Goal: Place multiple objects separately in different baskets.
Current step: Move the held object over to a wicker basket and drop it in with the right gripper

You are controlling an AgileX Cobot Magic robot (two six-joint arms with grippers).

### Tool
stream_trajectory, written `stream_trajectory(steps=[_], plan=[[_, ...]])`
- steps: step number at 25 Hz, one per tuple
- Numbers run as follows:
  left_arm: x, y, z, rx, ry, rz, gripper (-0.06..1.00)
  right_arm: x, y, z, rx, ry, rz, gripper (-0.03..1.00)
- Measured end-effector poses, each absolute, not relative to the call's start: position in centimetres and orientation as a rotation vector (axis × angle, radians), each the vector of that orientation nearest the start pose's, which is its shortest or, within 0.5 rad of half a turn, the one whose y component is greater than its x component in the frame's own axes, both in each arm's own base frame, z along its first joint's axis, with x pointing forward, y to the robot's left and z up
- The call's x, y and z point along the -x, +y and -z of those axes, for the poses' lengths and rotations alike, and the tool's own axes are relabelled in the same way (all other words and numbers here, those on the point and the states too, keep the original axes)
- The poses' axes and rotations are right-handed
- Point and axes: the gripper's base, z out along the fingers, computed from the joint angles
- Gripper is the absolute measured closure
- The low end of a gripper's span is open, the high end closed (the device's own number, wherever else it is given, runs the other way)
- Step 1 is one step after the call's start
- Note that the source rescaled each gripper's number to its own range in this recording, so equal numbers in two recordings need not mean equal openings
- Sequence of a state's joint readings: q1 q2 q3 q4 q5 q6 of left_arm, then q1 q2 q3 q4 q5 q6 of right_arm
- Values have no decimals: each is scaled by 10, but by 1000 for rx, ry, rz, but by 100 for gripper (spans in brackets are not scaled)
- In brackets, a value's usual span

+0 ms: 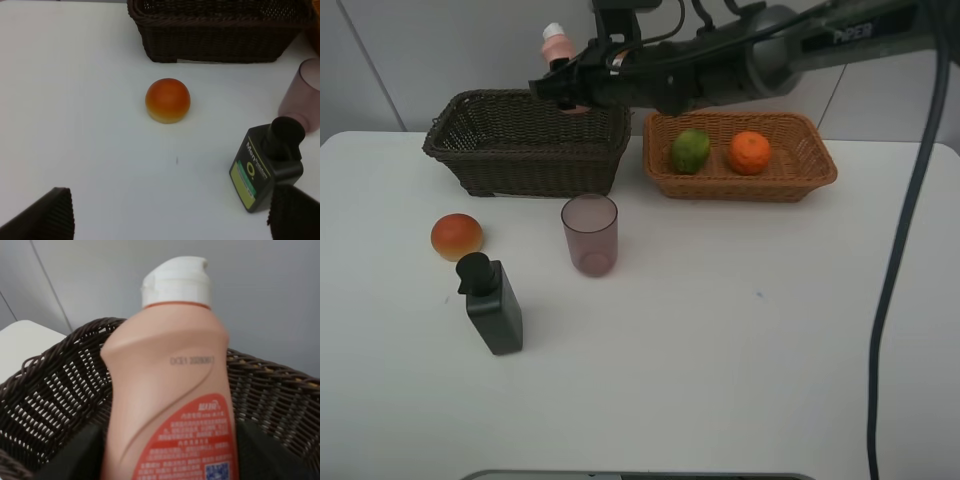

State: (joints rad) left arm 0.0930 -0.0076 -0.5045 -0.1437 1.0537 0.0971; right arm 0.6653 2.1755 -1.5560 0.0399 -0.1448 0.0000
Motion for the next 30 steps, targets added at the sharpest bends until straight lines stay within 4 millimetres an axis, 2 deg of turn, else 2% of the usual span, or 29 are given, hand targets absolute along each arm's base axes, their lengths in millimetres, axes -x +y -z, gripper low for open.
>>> stream_trajectory(steps=[6,9,21,22,25,26,28,30], plan=[[6,-12,-280,-11,2017,51,-6,-398,317,-156,627,1925,-449,96],[6,-12,-280,-11,2017,51,-6,-399,317,-148,629,1934,-446,96],[6,-12,-280,-11,2017,51,-6,-400,318,-149,618,1905,-453,95],[6,-12,-280,-11,2017,51,-6,-400,318,-149,618,1905,-453,91],[6,-12,-280,-11,2017,51,-6,-401,319,-151,613,1890,-457,61],[6,-12,-280,-11,2017,51,-6,-400,318,-152,613,1888,-457,54],[6,-12,-280,-11,2017,51,-6,-400,318,-158,612,1886,-458,46],[6,-12,-280,-11,2017,51,-6,-399,317,-165,614,1890,-458,43]])
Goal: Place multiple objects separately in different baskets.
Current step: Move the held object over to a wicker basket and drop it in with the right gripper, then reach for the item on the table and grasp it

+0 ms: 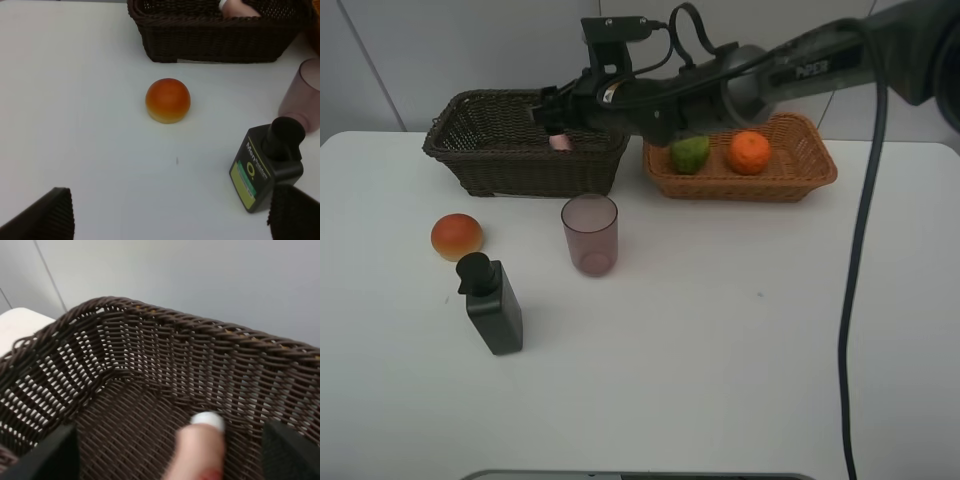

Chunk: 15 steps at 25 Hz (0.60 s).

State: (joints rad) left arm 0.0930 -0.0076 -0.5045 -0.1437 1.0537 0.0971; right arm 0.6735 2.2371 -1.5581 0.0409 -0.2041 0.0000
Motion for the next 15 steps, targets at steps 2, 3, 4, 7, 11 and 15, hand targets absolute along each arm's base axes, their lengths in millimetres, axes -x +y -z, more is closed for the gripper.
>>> stream_trajectory(steps=[2,3,4,7,11,15], plan=[[6,-12,-280,-11,2017,51,-6,-396,315,-176,622,1912,-454,42],[6,-12,-280,-11,2017,51,-6,-394,314,-180,630,1934,-450,42],[6,-12,-280,-11,2017,51,-6,-392,312,-186,637,1951,-446,42],[6,-12,-280,-11,2017,51,-6,-384,307,-200,671,2044,-424,42],[6,-12,-280,-11,2017,51,-6,-370,296,-216,746,2186,-365,42],[6,-12,-280,-11,2017,51,-6,-354,281,-234,778,2325,-293,42]])
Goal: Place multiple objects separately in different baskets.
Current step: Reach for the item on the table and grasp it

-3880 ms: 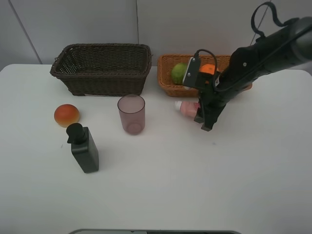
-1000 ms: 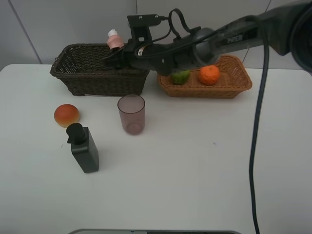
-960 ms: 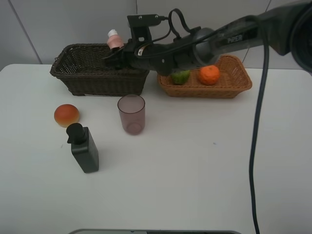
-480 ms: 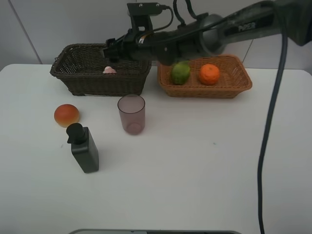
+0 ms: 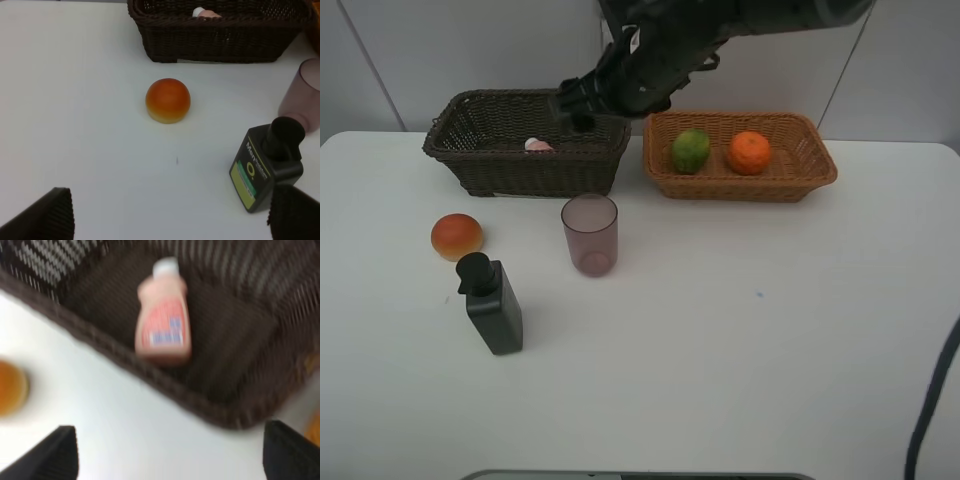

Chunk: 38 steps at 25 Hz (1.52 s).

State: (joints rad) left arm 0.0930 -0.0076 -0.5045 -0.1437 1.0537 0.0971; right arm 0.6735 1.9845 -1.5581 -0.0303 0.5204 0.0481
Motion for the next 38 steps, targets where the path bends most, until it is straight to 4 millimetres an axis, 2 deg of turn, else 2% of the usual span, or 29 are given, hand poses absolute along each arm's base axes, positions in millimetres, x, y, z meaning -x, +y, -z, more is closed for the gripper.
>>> stream_trajectory(steps=[4,8,12,16,20,23,26,29,33,38], plan=[[6,-12,-280,-11,2017,51,-6,-339,261,-251,708,2481,-187,42],[6,-12,-280,-11,2017,51,-6,-323,227,-260,567,2568,-120,41],[6,-12,-280,-11,2017,51,-6,-306,174,-267,417,2623,-77,41],[6,-12,-280,-11,2017,51,-6,-284,111,-278,213,2678,-37,41],[6,-12,-280,-11,2017,51,-6,-249,51,-298,22,2689,13,41],[6,-12,-280,-11,2017,51,-6,-212,19,-319,-102,2628,36,41],[6,-12,-280,-11,2017,51,-6,-173,3,-336,-181,2511,30,41],[6,-12,-280,-11,2017,51,-6,-135,0,-349,-195,2395,2,41],[6,-12,-280,-11,2017,51,-6,-87,-5,-357,-197,2271,4,41],[6,-12,-280,-11,2017,51,-6,-42,-13,-363,-205,2146,51,41]])
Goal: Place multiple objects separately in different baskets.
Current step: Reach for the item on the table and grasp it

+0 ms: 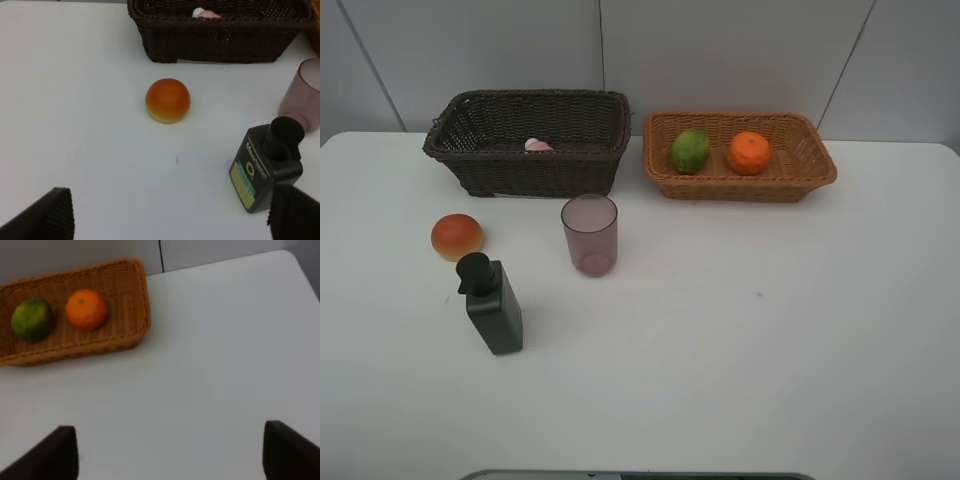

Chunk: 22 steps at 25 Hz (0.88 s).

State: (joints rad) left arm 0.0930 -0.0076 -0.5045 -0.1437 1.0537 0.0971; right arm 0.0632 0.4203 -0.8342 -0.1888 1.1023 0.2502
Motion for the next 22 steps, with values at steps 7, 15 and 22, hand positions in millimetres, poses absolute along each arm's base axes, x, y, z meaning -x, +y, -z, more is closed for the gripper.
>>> stream_trajectory(steps=[7,15,22], plan=[[6,-12,-280,-11,2017,51,-6,-11,-14,-362,-217,2077,20,41],[6,-12,-280,-11,2017,51,-6,14,-10,-328,-105,2006,-4,41],[6,-12,-280,-11,2017,51,-6,13,-4,-290,38,2017,-9,41]])
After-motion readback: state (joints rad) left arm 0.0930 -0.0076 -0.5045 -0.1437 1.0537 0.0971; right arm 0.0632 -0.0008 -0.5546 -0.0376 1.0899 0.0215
